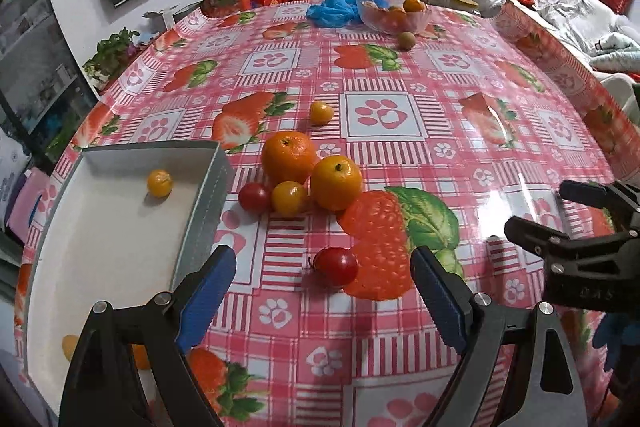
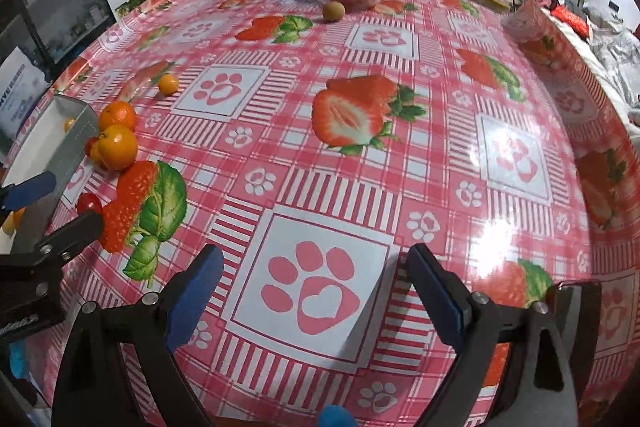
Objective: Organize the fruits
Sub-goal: 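Grasp another red cherry tomato with the left gripper, then close the right gripper on a tangerine while the left gripper holds the tomato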
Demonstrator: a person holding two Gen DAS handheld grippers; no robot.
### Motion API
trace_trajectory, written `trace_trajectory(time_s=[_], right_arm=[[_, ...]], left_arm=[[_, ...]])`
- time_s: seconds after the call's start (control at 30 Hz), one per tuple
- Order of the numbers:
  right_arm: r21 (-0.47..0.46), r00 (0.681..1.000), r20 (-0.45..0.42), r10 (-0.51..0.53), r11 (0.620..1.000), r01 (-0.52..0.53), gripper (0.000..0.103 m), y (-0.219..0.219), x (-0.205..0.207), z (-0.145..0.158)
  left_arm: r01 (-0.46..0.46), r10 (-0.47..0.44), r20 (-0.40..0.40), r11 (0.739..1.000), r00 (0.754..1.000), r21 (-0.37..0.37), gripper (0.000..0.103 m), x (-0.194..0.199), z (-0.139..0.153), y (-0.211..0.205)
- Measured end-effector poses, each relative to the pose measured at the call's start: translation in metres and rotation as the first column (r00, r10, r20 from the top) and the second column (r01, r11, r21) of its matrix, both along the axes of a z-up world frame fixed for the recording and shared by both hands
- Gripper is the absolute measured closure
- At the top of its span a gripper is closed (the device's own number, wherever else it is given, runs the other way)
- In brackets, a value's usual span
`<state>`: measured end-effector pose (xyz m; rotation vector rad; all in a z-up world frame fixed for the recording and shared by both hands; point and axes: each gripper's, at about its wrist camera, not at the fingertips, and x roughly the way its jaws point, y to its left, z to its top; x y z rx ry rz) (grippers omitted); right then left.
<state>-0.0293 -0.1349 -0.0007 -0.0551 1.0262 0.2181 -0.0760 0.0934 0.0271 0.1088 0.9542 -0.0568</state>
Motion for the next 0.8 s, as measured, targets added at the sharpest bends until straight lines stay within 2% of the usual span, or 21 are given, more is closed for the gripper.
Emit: trace_trajectory(time_s=[0.07,0.1,0.13,0.17,0.27,0.37,0.4,0.47,0.53,0.7,0.8], right_arm=[[-0.006,1.0,0.001,0.006,1.0,-0.006,0.008,0.001,-0.001,0.0],[-0.006,1.0,0.002,0.01,1.0,-0.01,0.005,0.001,-0.001,-0.001],[-0.002,1.0,-0.002,0.015,1.0,-0.015,0.0,0.001,0.0,-0.002],[0.003,1.0,-0.008,0.016,1.0,-0.016,0.0,0.001,0.0,-0.004],[-0.029,1.0,0.007,0.022,0.999,-0.021,0.0,0.006,-0.001,-0.006],[-0.03,1.0,0.014,0.024,0.999,-0.024,0.0,0.006,-0.002,-0.006],[-0.031,1.0,0.014,0.026,0.999,-0.025,0.0,0.006,-0.002,-0.006],[-0.038,0.999,0.016,0.03,0.999,-0.029,0.0,0.006,-0.002,-0.007],[-0.037,0.999,0.023,0.032,0.999,-0.031,0.0,0.006,-0.002,-0.007],[-0.037,0.999,0.034,0.04,0.999,-0.038,0.0,0.007,-0.003,-0.007],[-0.046,0.999,-0.011,0.036,0.998,-0.037,0.0,0.009,0.003,-0.006]], left_arm=[[-0.008,0.008,-0.011,1.0,1.0,-0.002,0.015,0.003,-0.006,0.002],[-0.009,0.009,-0.021,1.0,1.0,-0.014,0.02,0.004,-0.009,0.003],[-0.006,0.005,-0.038,1.0,0.999,-0.022,0.032,0.005,-0.012,0.003],[-0.004,0.002,-0.06,1.0,0.998,-0.029,0.037,0.007,-0.016,0.003],[-0.016,0.013,-0.062,0.998,0.998,-0.058,0.037,0.008,-0.019,0.005],[-0.016,0.012,-0.054,0.998,0.998,-0.066,0.044,0.009,-0.019,0.005],[-0.01,0.007,-0.051,0.997,0.999,-0.072,0.048,0.009,-0.018,0.004],[0.002,-0.006,-0.05,0.997,0.999,-0.078,0.067,0.01,-0.017,0.002],[0.011,-0.016,-0.053,0.997,0.998,-0.079,0.076,0.01,-0.017,0.001],[0.011,-0.017,-0.058,0.995,0.998,-0.099,0.076,0.005,-0.017,0.006],[0.015,-0.021,-0.058,0.995,0.998,-0.101,0.076,-0.003,-0.016,0.011]])
